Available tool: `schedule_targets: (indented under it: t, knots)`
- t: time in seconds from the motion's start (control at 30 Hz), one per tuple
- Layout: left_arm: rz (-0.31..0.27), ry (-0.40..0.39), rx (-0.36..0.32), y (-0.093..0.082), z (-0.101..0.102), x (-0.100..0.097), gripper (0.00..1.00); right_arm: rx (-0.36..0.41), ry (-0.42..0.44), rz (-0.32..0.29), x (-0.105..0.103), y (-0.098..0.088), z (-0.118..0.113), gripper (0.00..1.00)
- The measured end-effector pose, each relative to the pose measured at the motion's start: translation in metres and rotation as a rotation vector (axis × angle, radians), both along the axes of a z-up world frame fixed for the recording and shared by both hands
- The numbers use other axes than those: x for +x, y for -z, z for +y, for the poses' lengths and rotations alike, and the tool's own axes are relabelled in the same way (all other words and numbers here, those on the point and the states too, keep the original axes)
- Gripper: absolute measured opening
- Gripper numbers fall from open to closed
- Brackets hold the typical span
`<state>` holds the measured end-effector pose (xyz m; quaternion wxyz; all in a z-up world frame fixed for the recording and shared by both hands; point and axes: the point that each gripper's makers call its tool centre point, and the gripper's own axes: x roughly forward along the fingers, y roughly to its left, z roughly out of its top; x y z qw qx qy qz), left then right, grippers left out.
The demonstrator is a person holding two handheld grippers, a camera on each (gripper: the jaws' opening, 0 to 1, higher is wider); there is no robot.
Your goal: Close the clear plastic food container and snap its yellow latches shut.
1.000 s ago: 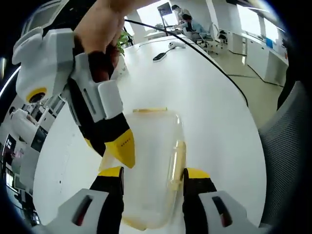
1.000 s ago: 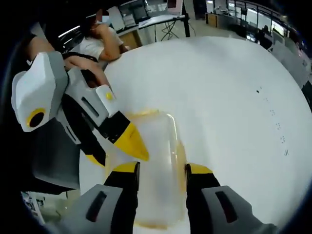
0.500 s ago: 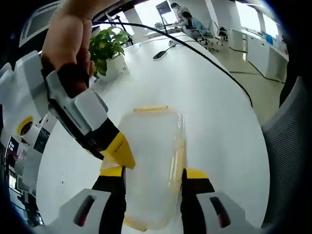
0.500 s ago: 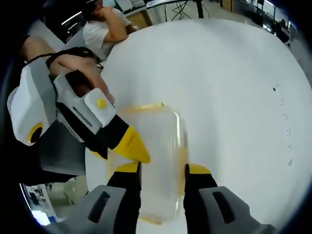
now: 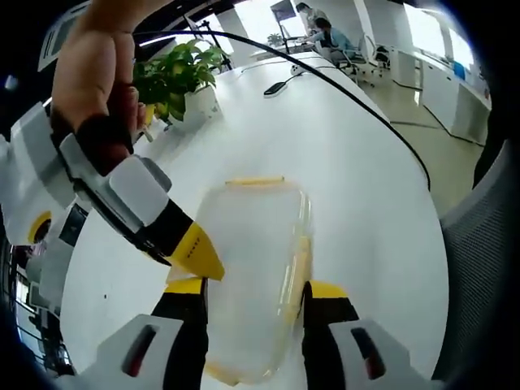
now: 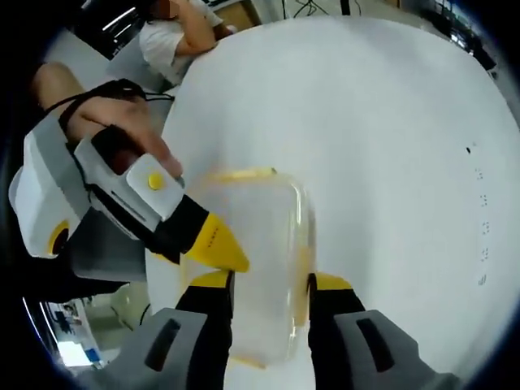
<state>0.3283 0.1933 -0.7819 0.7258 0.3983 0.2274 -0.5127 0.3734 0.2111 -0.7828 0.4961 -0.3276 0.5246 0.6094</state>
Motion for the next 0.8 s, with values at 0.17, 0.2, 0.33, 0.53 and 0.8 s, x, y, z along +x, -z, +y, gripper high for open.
schedule_targets:
  t: [0.17,0.2,0.33,0.53,0.8]
  knots:
    - [0.012,0.004,-0.009,-0.002,0.001,-0.001,0.41,0.025,-0.006,-0.03,0.0,-0.002,0.001,0.34]
    - [0.022,-0.001,-0.017,-0.003,0.0,0.0,0.41,0.027,-0.003,-0.032,0.001,-0.002,0.001,0.34]
    - [0.08,-0.01,-0.036,-0.006,-0.001,0.001,0.42,0.034,0.005,-0.032,0.003,-0.001,0.001,0.34]
    - [0.102,-0.049,-0.022,-0.009,0.005,0.004,0.57,0.142,0.064,-0.107,0.008,-0.016,0.008,0.33]
    - [0.164,-0.069,-0.055,-0.012,0.011,0.002,0.84,0.225,0.089,-0.193,-0.001,-0.033,-0.014,0.54]
